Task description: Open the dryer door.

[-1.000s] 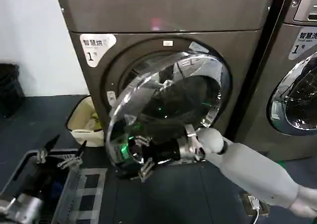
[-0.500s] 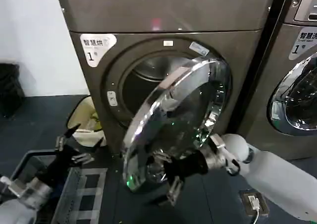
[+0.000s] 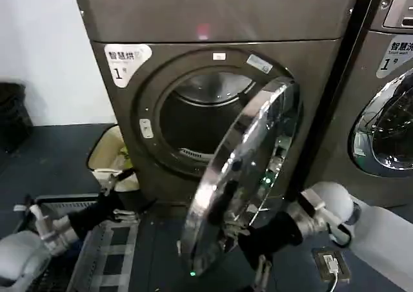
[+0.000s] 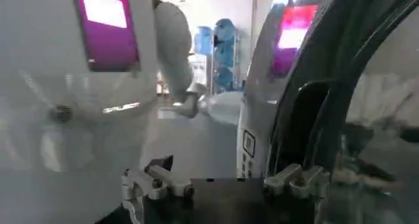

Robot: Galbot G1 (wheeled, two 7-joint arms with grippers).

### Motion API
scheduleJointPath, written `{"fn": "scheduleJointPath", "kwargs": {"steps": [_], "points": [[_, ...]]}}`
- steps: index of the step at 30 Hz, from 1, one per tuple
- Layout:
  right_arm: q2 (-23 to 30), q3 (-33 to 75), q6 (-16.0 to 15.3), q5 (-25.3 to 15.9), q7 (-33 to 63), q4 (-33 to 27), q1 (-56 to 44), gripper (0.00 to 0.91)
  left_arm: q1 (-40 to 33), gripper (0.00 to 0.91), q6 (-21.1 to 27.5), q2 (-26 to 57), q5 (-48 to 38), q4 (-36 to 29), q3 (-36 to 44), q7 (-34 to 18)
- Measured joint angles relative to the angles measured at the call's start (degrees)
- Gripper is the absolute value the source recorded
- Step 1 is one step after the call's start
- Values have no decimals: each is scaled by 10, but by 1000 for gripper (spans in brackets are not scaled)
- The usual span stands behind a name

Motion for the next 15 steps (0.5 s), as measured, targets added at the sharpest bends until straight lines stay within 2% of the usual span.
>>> {"fn": "scheduleJointPath", "kwargs": {"steps": [5, 11, 15], "points": [[-40, 63, 6, 0, -5, 16, -61, 907, -50, 907, -1, 12, 11, 14, 61, 1], [-98, 178, 37, -5, -10, 15, -176, 907, -116, 907, -1, 14, 24, 17, 140, 5], [-136, 254, 44, 4, -16, 7, -234, 907, -152, 907, -3, 7, 31, 17, 186, 6]]}}
